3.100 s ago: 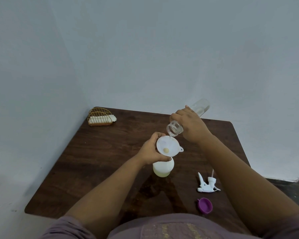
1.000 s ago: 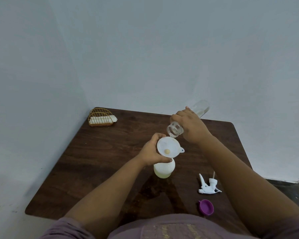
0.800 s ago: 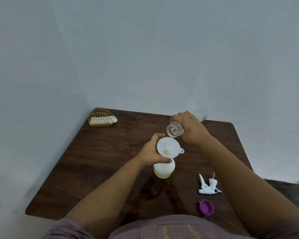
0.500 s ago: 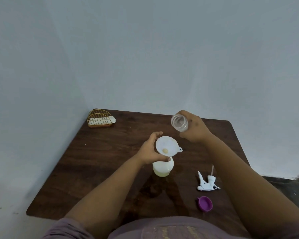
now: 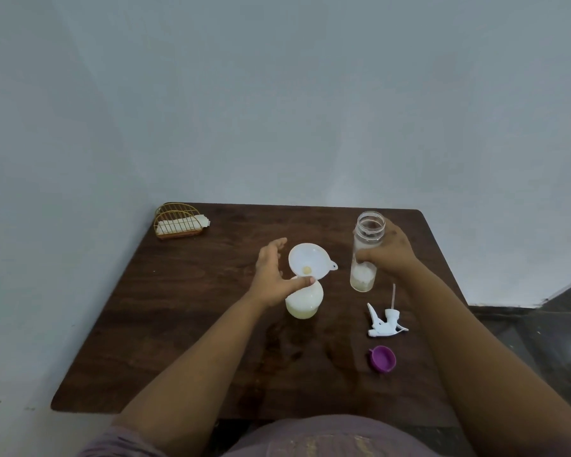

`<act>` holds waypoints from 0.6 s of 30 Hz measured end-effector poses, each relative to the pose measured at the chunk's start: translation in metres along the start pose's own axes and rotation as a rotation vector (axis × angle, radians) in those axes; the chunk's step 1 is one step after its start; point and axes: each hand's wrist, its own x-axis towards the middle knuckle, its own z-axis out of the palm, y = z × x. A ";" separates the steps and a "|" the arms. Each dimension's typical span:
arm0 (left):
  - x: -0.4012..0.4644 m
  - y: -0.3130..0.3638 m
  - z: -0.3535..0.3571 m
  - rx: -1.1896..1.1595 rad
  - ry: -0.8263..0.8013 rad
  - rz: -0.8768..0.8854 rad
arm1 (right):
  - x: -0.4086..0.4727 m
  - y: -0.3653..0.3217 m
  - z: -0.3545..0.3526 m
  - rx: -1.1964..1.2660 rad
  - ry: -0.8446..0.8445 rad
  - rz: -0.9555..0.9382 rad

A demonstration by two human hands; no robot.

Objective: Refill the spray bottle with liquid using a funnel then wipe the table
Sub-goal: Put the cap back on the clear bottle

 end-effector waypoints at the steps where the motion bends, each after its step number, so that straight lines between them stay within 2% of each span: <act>1: -0.004 -0.003 0.001 0.016 0.049 0.014 | -0.007 0.004 0.001 -0.006 0.010 0.013; 6: -0.034 -0.023 0.013 0.068 0.311 0.133 | -0.045 0.023 0.015 0.058 0.028 0.162; 8: -0.048 -0.031 0.015 0.121 0.330 0.167 | -0.061 0.028 0.026 0.088 0.045 0.214; 10: -0.061 -0.040 0.015 0.134 0.226 0.206 | -0.081 0.023 0.037 0.064 0.044 0.230; 14: -0.089 -0.051 0.008 0.136 -0.130 0.228 | -0.122 -0.008 0.071 0.050 0.040 0.045; 16: -0.099 -0.055 0.005 0.109 -0.205 0.212 | -0.136 -0.016 0.099 -0.017 0.032 -0.066; 18: -0.106 -0.057 0.003 -0.002 -0.193 0.186 | -0.144 -0.016 0.126 -0.048 0.013 -0.110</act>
